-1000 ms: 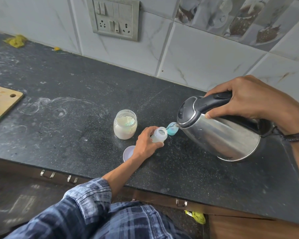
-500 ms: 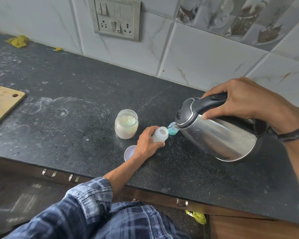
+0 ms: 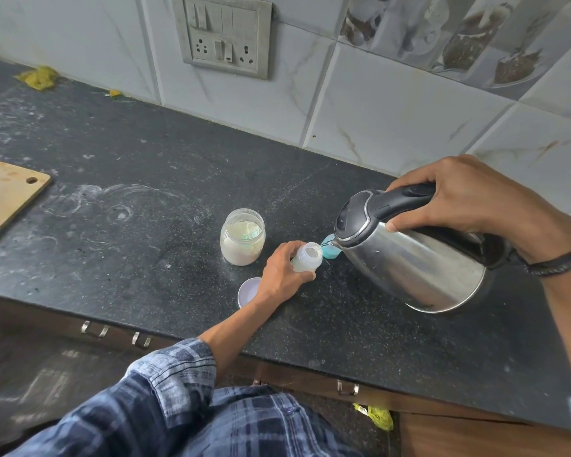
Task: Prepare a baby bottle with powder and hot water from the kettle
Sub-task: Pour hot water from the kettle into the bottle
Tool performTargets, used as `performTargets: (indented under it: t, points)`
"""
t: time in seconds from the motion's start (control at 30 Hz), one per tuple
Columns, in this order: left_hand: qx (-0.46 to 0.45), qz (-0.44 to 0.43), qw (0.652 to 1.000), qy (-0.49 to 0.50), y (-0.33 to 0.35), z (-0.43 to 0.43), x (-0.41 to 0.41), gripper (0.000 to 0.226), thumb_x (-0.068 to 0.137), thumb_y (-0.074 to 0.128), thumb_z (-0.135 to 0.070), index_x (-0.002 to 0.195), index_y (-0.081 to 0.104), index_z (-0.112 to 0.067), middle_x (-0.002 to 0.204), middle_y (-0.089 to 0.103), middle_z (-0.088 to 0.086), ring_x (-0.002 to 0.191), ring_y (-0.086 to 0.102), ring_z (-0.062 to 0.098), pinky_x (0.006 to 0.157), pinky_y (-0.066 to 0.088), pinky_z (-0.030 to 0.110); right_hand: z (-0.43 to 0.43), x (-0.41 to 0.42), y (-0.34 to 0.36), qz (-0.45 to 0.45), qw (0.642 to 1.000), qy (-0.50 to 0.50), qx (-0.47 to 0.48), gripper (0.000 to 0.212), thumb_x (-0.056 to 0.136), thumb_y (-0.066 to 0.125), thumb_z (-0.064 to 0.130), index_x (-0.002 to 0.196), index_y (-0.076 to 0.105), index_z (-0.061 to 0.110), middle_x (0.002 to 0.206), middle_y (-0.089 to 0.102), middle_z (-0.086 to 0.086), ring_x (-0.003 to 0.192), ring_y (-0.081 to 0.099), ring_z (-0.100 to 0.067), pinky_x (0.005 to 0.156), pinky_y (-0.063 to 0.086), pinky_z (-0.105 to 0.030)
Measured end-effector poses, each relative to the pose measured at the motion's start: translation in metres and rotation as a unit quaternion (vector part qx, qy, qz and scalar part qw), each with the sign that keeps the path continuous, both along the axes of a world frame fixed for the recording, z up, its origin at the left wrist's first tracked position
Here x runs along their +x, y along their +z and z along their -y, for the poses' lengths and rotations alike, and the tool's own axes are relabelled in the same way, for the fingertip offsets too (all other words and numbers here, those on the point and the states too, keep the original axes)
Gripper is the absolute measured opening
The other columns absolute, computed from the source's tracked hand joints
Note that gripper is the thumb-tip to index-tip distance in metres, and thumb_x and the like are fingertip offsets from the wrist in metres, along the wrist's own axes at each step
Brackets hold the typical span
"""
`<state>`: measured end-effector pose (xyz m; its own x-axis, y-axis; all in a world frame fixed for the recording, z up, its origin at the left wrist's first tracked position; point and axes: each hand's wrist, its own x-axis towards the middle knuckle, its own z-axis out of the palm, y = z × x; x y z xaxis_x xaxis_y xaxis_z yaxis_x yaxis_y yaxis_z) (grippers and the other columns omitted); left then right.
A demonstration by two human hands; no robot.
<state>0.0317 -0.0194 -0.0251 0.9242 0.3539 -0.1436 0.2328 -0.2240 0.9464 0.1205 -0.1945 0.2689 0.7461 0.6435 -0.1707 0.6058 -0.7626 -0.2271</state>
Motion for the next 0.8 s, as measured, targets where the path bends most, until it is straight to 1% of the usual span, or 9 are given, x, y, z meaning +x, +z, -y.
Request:
performTargets:
  t: [0.1, 0.2, 0.3, 0.37, 0.47, 0.53, 0.6, 0.7, 0.8]
  points:
    - [0.001, 0.001, 1.000, -0.001, 0.000, 0.000, 0.000, 0.062, 0.073, 0.086, -0.018, 0.128, 0.058, -0.025, 0.124, 0.059, -0.007, 0.114, 0.058, 0.014, 0.103, 0.048, 0.037, 0.004, 0.003, -0.008, -0.009, 1.000, -0.007, 0.017, 0.050, 0.053, 0.077, 0.075, 0.101, 0.073, 0.059, 0.083, 0.073, 0.029, 0.082, 0.066, 0.005, 0.081, 0.059, -0.036]
    - [0.002, 0.001, 1.000, 0.000, -0.001, 0.000, 0.000, 0.063, 0.072, 0.087, -0.018, 0.129, 0.058, -0.024, 0.125, 0.059, -0.006, 0.114, 0.059, 0.015, 0.103, 0.048, 0.038, 0.009, 0.005, -0.017, -0.013, 0.999, -0.019, 0.040, 0.045, 0.057, 0.083, 0.067, 0.100, 0.073, 0.060, 0.085, 0.072, 0.032, 0.085, 0.064, 0.010, 0.081, 0.058, -0.033]
    - [0.003, 0.002, 1.000, 0.002, -0.001, 0.000, -0.001, 0.064, 0.072, 0.086, -0.018, 0.129, 0.059, -0.023, 0.125, 0.060, -0.005, 0.114, 0.059, 0.015, 0.103, 0.048, 0.040, 0.015, 0.004, -0.027, -0.018, 0.997, -0.028, 0.071, 0.043, 0.059, 0.090, 0.059, 0.098, 0.072, 0.063, 0.086, 0.070, 0.037, 0.088, 0.061, 0.016, 0.076, 0.052, -0.025]
    - [0.002, 0.002, 1.000, 0.003, -0.001, 0.000, -0.001, 0.064, 0.071, 0.087, -0.018, 0.129, 0.060, -0.023, 0.125, 0.061, -0.005, 0.114, 0.060, 0.015, 0.103, 0.048, 0.041, 0.021, 0.003, -0.033, -0.022, 0.994, -0.036, 0.097, 0.045, 0.058, 0.092, 0.057, 0.097, 0.072, 0.064, 0.086, 0.070, 0.039, 0.087, 0.061, 0.018, 0.074, 0.048, -0.020]
    - [-0.004, 0.004, 1.000, 0.007, -0.001, 0.001, 0.000, 0.064, 0.070, 0.087, -0.018, 0.128, 0.061, -0.024, 0.124, 0.062, -0.006, 0.114, 0.061, 0.015, 0.103, 0.049, 0.042, 0.034, 0.000, -0.042, -0.033, 0.985, -0.057, 0.160, 0.044, 0.059, 0.095, 0.052, 0.096, 0.074, 0.063, 0.089, 0.072, 0.038, 0.086, 0.063, 0.021, 0.071, 0.044, -0.013]
    - [-0.004, 0.004, 1.000, 0.009, -0.001, 0.001, 0.000, 0.064, 0.070, 0.087, -0.018, 0.128, 0.060, -0.025, 0.124, 0.062, -0.006, 0.114, 0.061, 0.015, 0.103, 0.049, 0.041, 0.045, -0.002, -0.051, -0.032, 0.973, -0.070, 0.218, 0.044, 0.059, 0.096, 0.048, 0.097, 0.076, 0.059, 0.088, 0.074, 0.033, 0.080, 0.066, 0.018, 0.065, 0.044, -0.003]
    - [-0.004, 0.005, 1.000, 0.008, -0.002, 0.000, 0.000, 0.064, 0.070, 0.087, -0.018, 0.127, 0.060, -0.026, 0.123, 0.061, -0.008, 0.114, 0.061, 0.014, 0.103, 0.049, 0.040, 0.056, -0.005, -0.059, -0.032, 0.955, -0.084, 0.283, 0.045, 0.060, 0.096, 0.048, 0.101, 0.080, 0.050, 0.087, 0.077, 0.026, 0.067, 0.066, 0.012, 0.060, 0.043, 0.000]
    - [-0.004, 0.006, 1.000, 0.002, -0.002, -0.001, 0.000, 0.063, 0.071, 0.086, -0.019, 0.127, 0.059, -0.028, 0.123, 0.060, -0.009, 0.115, 0.060, 0.013, 0.103, 0.049, 0.039, 0.071, -0.009, -0.071, -0.044, 0.926, -0.112, 0.358, 0.049, 0.061, 0.097, 0.048, 0.106, 0.082, 0.039, 0.090, 0.079, 0.015, 0.060, 0.064, 0.005, 0.055, 0.043, -0.002]
    - [0.001, 0.008, 1.000, 0.000, -0.003, 0.000, 0.000, 0.061, 0.071, 0.086, -0.019, 0.124, 0.059, -0.029, 0.121, 0.060, -0.010, 0.114, 0.060, 0.013, 0.102, 0.048, 0.036, 0.086, -0.012, -0.083, -0.025, 0.887, -0.165, 0.430, 0.049, 0.061, 0.098, 0.044, 0.106, 0.082, 0.036, 0.084, 0.079, 0.013, 0.053, 0.060, 0.003, 0.047, 0.043, -0.009]
